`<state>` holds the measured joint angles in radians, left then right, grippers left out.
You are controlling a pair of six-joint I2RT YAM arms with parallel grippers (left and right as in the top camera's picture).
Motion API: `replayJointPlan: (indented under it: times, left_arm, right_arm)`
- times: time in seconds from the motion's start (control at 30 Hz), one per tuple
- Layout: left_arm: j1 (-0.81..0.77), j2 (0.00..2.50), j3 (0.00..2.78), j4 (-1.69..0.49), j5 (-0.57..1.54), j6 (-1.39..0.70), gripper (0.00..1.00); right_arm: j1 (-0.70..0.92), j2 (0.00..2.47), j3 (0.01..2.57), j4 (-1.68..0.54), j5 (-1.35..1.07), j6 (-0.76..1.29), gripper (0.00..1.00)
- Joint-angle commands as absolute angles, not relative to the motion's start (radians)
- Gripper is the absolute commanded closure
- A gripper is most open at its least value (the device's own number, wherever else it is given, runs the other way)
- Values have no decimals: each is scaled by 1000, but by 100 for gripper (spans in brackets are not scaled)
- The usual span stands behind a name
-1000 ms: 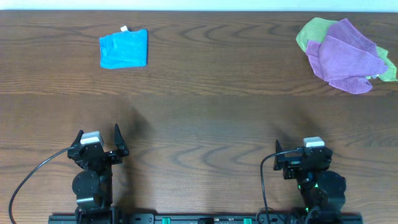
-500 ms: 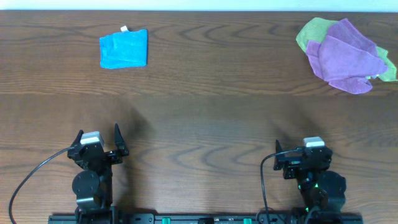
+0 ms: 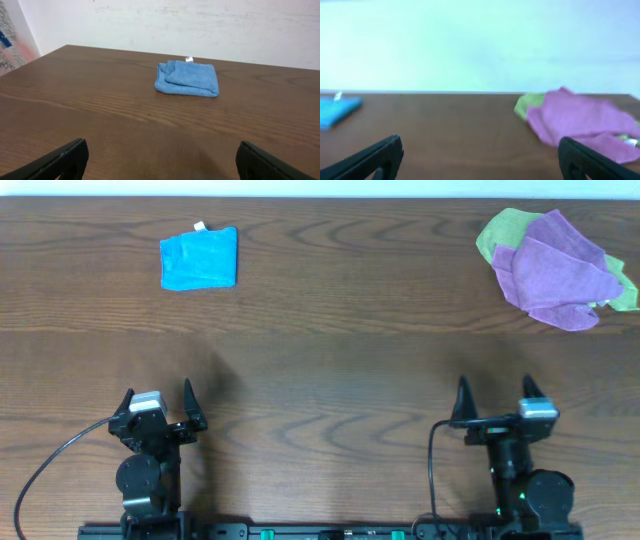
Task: Fold the cloth
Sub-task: 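Reach the right gripper to the purple cloth pile and grasp it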
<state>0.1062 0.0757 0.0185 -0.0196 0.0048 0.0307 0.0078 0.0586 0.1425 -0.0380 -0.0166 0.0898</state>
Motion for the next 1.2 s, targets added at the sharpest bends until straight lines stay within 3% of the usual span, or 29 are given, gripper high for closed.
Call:
replayJointPlan:
  times: [0.0, 0.4, 0.73, 1.17]
  left_arm:
    - [101, 67, 5, -77, -3, 46, 5]
    - [101, 67, 5, -77, -3, 46, 5]
    - [101, 67, 5, -77, -3, 46, 5]
    - [101, 67, 5, -77, -3, 46, 5]
  right_arm:
    - [-6, 162, 197, 23, 64, 165, 1]
    - [-79, 984, 748, 55, 79, 152, 1]
    - [-204, 1709, 1394, -249, 109, 159, 1]
    - [-317, 2177, 1847, -568, 210, 182, 4]
